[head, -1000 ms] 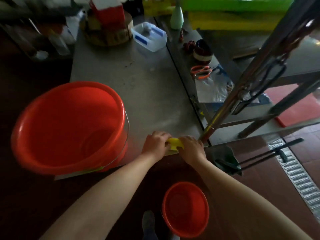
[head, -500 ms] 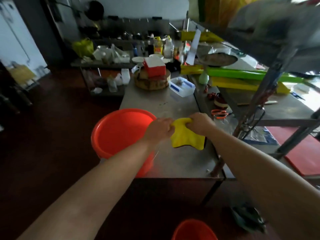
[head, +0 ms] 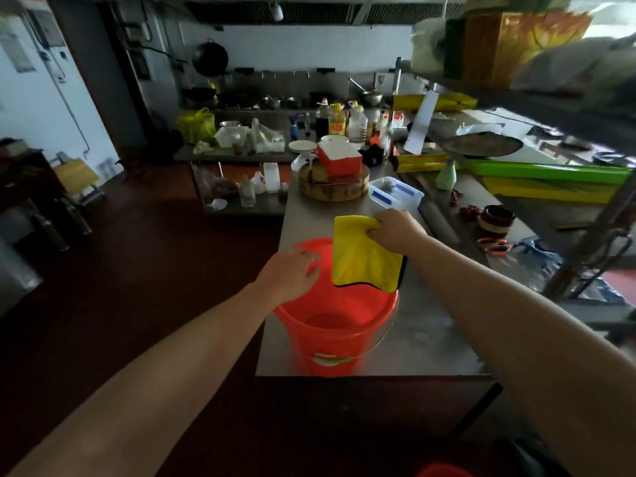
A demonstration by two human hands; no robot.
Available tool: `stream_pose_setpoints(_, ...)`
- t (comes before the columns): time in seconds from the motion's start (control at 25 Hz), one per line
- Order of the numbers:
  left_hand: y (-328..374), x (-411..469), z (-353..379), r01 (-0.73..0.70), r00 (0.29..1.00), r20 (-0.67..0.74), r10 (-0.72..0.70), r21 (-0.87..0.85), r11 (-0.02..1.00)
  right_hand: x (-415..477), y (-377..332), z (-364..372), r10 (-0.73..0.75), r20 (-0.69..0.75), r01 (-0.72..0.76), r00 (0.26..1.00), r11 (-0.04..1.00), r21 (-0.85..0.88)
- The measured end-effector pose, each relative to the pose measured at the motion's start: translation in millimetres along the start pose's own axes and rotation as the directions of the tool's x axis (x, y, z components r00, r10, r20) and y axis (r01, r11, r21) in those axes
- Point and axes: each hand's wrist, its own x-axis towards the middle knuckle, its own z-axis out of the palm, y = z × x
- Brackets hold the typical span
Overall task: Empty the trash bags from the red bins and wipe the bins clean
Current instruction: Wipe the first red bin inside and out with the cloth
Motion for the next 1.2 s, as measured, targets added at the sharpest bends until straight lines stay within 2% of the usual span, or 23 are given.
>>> stream_pose_setpoints(0.16,-61.7,-31.4,25.9,-0.011,0.991,0.134,0.017,-0.045,0.999,-14.1,-43.7,59.2,-0.04,0.046,0.04,0.998,0.999,-0.001)
stream_pose_setpoints(0.24,-81.2,-45.2,46.0,-0.03,0.978,0.203,0.041,-0.057,0.998,-42.3,-54.3,93.3,-0.057,0.112,0.058,0.992,0.998,-0.008)
stream_pose_setpoints(0.4,-101.1,-60.6,83.4,-0.022,0.938,0.346,0.016,0.014,1.0,-111.6,-61.7,140.3,-0.042,0.241,0.015,0.97,0.994,0.109)
stream_pose_setpoints(0.56,-105.2,-61.8,97.7,-0.016,0.952,0.305,0.01,0.018,1.0,-143.1,-58.4,154.8,-0.108,0.227,0.089,0.968,0.992,0.091)
stream_pose_setpoints(0.72,-103.3,-62.7,106.7,-0.012,0.97,0.243,-0.003,0.059,0.998,-128.8,-77.0,163.4,-0.03,0.168,0.005,0.985,0.989,0.147)
stream_pose_setpoints(1.0,-130.4,-54.2,104.7,-0.143,0.98,0.148,0.13,0.081,0.986,-108.4,-109.8,197.0,-0.047,0.26,0.066,0.964,0.996,-0.066)
stream_pose_setpoints(1.2,-146.6,-30.1,102.0,-0.19,0.974,0.143,0.176,0.094,0.977,-99.8,-112.1,211.9,-0.095,0.181,0.123,0.979,0.981,-0.15)
